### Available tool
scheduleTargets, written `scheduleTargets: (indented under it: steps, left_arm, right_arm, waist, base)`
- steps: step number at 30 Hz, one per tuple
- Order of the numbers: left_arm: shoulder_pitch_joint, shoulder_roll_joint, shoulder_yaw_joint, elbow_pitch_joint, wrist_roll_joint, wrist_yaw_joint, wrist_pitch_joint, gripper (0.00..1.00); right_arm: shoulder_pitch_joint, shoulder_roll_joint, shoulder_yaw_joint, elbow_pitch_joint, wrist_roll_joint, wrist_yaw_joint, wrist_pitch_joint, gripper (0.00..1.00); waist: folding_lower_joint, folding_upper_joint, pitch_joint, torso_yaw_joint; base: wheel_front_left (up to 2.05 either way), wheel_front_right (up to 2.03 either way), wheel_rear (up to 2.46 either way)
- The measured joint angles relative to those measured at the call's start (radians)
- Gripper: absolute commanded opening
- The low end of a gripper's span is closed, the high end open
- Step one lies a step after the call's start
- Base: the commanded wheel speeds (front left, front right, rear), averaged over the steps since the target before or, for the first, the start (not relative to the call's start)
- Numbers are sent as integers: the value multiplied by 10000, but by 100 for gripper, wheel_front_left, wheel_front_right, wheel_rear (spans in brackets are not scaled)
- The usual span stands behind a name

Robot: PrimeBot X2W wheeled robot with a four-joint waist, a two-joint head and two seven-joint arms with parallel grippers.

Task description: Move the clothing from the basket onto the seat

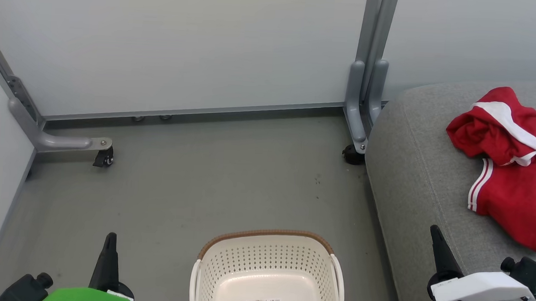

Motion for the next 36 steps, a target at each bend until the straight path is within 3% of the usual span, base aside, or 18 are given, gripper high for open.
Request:
scheduleTargets:
  steps: [36]
  left_arm:
    - [-1050, 13, 581, 499, -3741, -343, 938, 0]
  right_arm:
    - [-788, 102, -679, 224, 3591, -2, 951, 0]
  waist:
    - [0, 0, 390, 95]
  base:
    - [0, 0, 0]
